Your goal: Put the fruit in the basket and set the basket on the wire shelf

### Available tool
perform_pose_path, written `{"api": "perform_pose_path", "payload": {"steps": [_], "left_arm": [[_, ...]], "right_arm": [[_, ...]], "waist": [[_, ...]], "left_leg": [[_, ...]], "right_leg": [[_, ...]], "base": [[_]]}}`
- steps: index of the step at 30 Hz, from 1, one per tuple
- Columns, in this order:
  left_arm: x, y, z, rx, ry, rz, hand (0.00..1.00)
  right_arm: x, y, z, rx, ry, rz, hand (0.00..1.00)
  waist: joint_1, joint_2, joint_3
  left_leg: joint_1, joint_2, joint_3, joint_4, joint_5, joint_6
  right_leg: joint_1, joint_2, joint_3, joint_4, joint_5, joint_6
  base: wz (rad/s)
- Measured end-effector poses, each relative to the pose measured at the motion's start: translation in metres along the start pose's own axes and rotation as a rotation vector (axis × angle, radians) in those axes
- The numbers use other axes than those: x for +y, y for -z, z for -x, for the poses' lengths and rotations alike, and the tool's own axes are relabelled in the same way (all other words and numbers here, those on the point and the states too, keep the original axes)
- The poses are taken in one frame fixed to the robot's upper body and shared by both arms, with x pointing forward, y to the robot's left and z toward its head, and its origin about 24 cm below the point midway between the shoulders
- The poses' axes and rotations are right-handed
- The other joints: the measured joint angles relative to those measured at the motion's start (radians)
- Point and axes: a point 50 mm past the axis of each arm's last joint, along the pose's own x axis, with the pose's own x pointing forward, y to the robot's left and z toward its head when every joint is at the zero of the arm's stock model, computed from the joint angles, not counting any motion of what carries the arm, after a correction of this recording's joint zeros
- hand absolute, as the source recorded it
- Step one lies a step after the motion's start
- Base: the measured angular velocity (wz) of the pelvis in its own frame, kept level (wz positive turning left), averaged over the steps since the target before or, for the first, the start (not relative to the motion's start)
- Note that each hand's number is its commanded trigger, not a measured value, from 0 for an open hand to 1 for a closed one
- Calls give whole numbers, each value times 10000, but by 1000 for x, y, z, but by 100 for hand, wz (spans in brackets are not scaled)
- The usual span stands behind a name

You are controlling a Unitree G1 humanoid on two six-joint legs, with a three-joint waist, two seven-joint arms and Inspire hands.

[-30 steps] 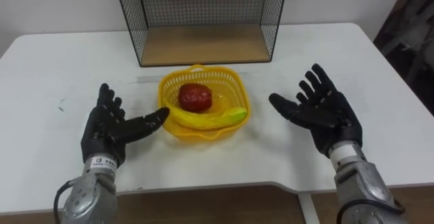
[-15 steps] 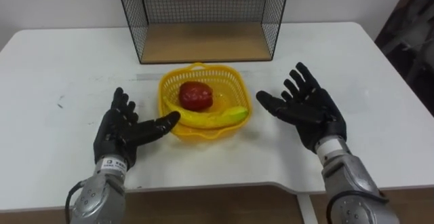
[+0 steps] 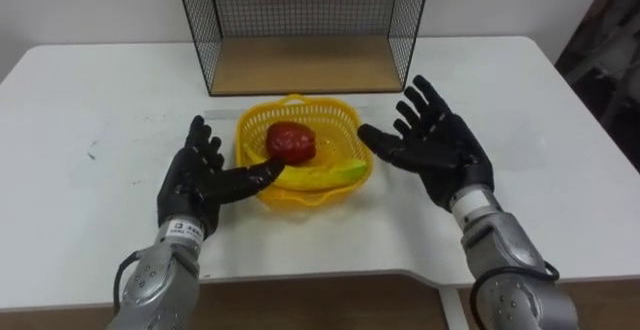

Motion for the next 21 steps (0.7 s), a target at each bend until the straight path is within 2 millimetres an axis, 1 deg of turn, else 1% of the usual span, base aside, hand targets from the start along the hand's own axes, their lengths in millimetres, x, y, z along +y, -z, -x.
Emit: {"api": "perform_pose_path", "payload": {"steps": [3, 7, 11, 14, 15, 21], "left_arm": [[0, 2, 0, 78, 50, 5, 0], [0, 2, 0, 137, 68, 3, 0], [-1, 2, 0, 155, 130, -2, 0], [0, 3, 0, 176, 126, -9, 0], [-1, 3, 0, 211, 134, -16, 0], [-2, 5, 0, 295, 196, -32, 0]], "right_arm": [[1, 1, 0, 0, -83, 0, 0], [4, 2, 0, 72, -289, 7, 0], [10, 13, -3, 531, -568, 61, 0], [10, 24, -4, 1048, -678, 106, 0], [10, 29, -3, 1223, -662, 184, 0], [14, 34, -3, 1463, -819, 446, 0]], "waist": [[2, 28, 19], [20, 34, 23], [13, 30, 29], [15, 6, 51], [17, 4, 70], [16, 0, 83]], "left_leg": [[-29, -2, -10, -27, -1, 1], [-39, -1, -16, -37, -1, 1], [-35, -6, -20, -32, -1, 1], [-3, -6, -5, -50, 0, 1], [-11, -7, -3, -50, 0, 1], [-36, -7, -3, -92, 0, 1]], "right_leg": [[-13, 0, -5, 1, 0, 0], [-25, 1, -9, -1, 0, 0], [-23, -3, -18, -3, 0, 0], [2, -4, 1, -3, 0, 0], [-4, -5, 2, -3, 0, 0], [-25, -4, -2, -4, 0, 0]], "base": [[0], [0], [0], [0], [0], [0]]}}
